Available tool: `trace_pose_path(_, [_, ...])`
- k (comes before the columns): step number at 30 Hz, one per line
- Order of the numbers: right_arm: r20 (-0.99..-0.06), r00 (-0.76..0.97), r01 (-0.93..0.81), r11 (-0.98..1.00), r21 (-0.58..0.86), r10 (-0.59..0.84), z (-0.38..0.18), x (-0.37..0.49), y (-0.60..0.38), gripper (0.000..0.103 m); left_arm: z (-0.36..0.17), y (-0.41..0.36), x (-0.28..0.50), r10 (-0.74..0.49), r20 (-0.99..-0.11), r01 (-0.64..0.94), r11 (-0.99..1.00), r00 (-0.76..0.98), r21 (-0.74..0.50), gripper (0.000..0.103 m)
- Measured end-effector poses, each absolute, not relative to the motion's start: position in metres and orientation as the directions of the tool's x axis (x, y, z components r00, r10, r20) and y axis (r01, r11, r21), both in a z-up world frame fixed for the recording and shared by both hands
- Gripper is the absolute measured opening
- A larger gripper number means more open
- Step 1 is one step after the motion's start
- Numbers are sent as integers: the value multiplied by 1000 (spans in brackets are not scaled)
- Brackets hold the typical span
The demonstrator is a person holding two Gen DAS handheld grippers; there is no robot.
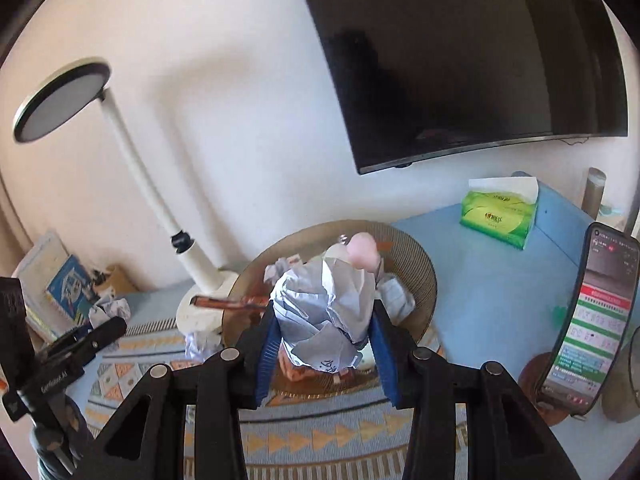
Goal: Organize objects
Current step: 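Carry both paper balls over the golden bowl and open both grippers, then withdraw both grippers from the bowl toward the plaid bow plush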
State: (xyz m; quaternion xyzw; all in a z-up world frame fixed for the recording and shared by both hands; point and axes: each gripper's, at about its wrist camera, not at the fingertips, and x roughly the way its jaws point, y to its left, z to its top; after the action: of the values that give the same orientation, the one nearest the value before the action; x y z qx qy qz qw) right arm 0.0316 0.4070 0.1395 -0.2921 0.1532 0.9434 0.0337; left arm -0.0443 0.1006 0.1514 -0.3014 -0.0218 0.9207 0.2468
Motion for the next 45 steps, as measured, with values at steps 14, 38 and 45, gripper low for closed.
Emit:
trace_pose_path(14, [-637,-771,-186,-954,235,-7,109,-33,449,47,125,206,-114,505,-595,-477,-851,-625,-221,81])
trace_pose_path(38, [-739,-656,3,-980,198,-152,27,46,300,94,37,-25,-14,205,-676,-27,-964,-708,-264,101])
trace_pose_path(45, [-758,-652,-163,-972,169,-22,-7,41,304,94,24,-2,-1,83,-665,-31,-995,-742,-91,101])
